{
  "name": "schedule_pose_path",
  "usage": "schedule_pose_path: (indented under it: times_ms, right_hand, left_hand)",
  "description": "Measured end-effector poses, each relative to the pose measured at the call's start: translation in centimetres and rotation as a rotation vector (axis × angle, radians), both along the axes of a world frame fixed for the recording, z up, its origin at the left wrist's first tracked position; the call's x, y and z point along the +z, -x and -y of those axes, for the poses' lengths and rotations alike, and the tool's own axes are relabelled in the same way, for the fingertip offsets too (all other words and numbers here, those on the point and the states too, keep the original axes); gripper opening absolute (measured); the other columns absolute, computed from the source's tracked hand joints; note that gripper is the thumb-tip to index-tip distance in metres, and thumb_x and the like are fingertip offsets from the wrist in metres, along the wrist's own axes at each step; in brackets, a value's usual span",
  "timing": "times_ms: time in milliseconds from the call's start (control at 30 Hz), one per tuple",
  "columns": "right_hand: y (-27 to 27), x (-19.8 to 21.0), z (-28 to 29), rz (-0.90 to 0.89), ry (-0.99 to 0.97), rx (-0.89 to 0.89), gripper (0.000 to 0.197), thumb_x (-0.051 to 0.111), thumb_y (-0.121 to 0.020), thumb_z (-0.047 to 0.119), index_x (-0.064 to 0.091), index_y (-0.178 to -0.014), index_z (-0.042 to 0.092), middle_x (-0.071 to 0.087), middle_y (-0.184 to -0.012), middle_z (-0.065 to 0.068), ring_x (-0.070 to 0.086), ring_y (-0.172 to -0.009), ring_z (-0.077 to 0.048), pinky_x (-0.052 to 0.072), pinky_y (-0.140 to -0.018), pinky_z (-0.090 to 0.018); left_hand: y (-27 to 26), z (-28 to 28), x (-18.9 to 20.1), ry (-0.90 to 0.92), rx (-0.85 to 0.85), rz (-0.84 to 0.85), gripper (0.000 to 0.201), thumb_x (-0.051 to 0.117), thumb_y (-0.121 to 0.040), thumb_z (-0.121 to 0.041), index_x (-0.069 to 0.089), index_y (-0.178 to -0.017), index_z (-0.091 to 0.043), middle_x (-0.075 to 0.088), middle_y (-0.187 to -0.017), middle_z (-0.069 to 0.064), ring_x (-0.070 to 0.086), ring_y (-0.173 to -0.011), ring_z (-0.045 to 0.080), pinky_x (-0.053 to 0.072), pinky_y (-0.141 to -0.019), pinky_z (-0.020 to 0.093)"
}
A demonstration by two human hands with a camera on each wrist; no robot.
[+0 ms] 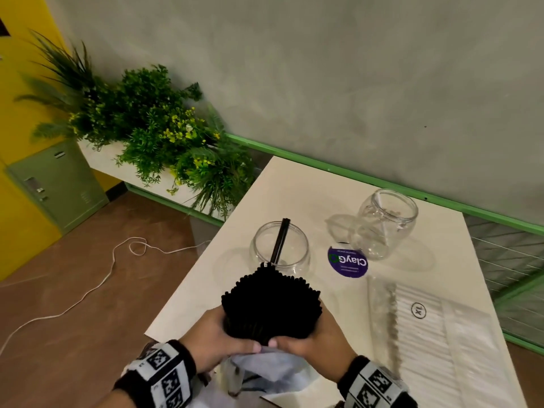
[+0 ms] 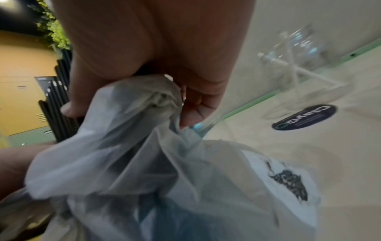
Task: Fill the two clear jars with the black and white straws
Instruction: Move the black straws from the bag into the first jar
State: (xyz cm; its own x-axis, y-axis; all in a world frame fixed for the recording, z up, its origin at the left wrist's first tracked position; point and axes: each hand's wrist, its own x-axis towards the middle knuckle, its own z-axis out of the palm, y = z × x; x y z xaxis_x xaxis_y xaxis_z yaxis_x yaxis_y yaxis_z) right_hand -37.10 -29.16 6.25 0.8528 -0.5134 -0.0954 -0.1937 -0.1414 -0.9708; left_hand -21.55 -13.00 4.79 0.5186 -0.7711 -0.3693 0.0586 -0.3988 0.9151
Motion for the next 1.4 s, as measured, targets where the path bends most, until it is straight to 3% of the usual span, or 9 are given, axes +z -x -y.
schedule_pose_path:
  times_ms: [200, 467, 700, 767, 867, 1000, 1167, 1300, 1400]
  right_hand:
    - [-7.3, 0.4, -4.4, 0.121, 0.099, -0.023, 0.069, 0.088, -0.058, 0.026, 0.047, -0.112, 0.039, 0.060, -0.109, 0.005, 0.059, -0.106, -0.010, 0.045, -0.093, -0.027]
    - [-12.0, -0.1, -5.7, 0.104, 0.286, -0.058, 0.064, 0.086, -0.056, 0.029, 0.046, -0.095, 0.060, 0.057, -0.103, -0.004, 0.061, -0.094, -0.015, 0.050, -0.085, -0.033]
    - [-12.3, -0.3, -5.0, 0.092, 0.372, -0.113, 0.069, 0.091, -0.055, 0.025, 0.046, -0.089, 0.064, 0.051, -0.102, 0.000, 0.058, -0.088, -0.010, 0.045, -0.079, -0.019]
    - [-12.0, -0.6, -4.8, 0.031, 0.402, -0.087, 0.068, 0.089, -0.057, 0.029, 0.044, -0.089, 0.067, 0.050, -0.103, -0.001, 0.057, -0.089, -0.008, 0.044, -0.080, -0.018]
    - [-11.6, -0.7, -4.5, 0.011, 0.465, -0.116, 0.040, 0.079, -0.060, 0.045, 0.050, -0.086, 0.056, 0.048, -0.105, 0.006, 0.053, -0.098, -0.011, 0.042, -0.087, -0.019]
    - [-11.4, -0.9, -4.1, 0.030, 0.611, -0.147, 0.030, 0.069, -0.068, 0.046, 0.051, -0.085, 0.030, 0.048, -0.099, 0.013, 0.045, -0.099, -0.009, 0.035, -0.087, -0.014]
    - [-12.0, -1.0, -4.1, 0.063, 0.574, -0.140, 0.021, 0.064, -0.071, 0.038, 0.042, -0.074, 0.037, 0.050, -0.078, 0.016, 0.046, -0.086, -0.004, 0.033, -0.074, -0.010]
    - [-12.1, -1.4, -4.3, 0.039, 0.502, -0.183, 0.025, 0.066, -0.073, 0.032, 0.042, -0.073, 0.037, 0.051, -0.073, 0.007, 0.050, -0.076, -0.013, 0.036, -0.066, -0.017]
    - [-12.0, -1.9, -4.5, 0.022, 0.476, -0.213, 0.022, 0.062, -0.073, 0.042, 0.048, -0.088, 0.035, 0.057, -0.084, 0.003, 0.055, -0.081, -0.014, 0.043, -0.071, -0.023]
  left_hand:
    - [-6.7, -3.8, 0.5, 0.023, 0.081, 0.098, 0.093, 0.085, -0.016, -0.067, 0.062, -0.096, -0.027, 0.072, -0.091, -0.017, 0.063, -0.090, -0.006, 0.049, -0.082, 0.015]
    - [-12.5, -4.3, -0.6, -0.024, 0.034, 0.136, 0.092, 0.083, -0.017, -0.068, 0.061, -0.098, -0.028, 0.071, -0.100, -0.006, 0.063, -0.101, 0.009, 0.049, -0.093, 0.035]
    - [-12.5, -2.4, 0.1, 0.021, -0.007, 0.166, 0.041, 0.087, -0.058, -0.008, 0.061, -0.085, -0.025, 0.071, -0.074, -0.015, 0.063, -0.074, -0.009, 0.050, -0.076, 0.024]
    - [-12.6, -2.5, 0.2, 0.024, -0.050, 0.159, 0.043, 0.087, -0.059, -0.012, 0.059, -0.089, -0.026, 0.071, -0.076, -0.019, 0.062, -0.076, -0.011, 0.049, -0.078, 0.024]
    - [-12.8, -3.2, 0.4, 0.009, -0.135, 0.150, 0.069, 0.077, -0.047, -0.046, 0.055, -0.109, -0.024, 0.068, -0.102, -0.009, 0.061, -0.100, 0.003, 0.048, -0.094, 0.030]
    - [-12.3, -4.0, 1.0, 0.012, -0.135, 0.042, 0.083, 0.065, -0.047, -0.050, 0.044, -0.125, -0.029, 0.058, -0.118, -0.009, 0.056, -0.104, 0.004, 0.043, -0.101, 0.039]
    - [-11.4, -4.5, 1.6, 0.087, -0.120, -0.069, 0.076, 0.066, -0.047, -0.053, 0.034, -0.116, -0.055, 0.047, -0.131, -0.017, 0.050, -0.110, 0.005, 0.036, -0.093, 0.028]
    - [-10.9, -4.7, 2.9, 0.165, -0.108, -0.082, 0.100, 0.059, -0.026, -0.092, 0.026, -0.113, -0.056, 0.033, -0.117, -0.039, 0.035, -0.112, -0.023, 0.030, -0.084, -0.002]
    - [-10.6, -4.7, 2.9, 0.159, -0.188, -0.021, 0.106, 0.069, -0.029, -0.085, 0.021, -0.119, -0.056, 0.035, -0.121, -0.042, 0.034, -0.115, -0.022, 0.030, -0.084, -0.004]
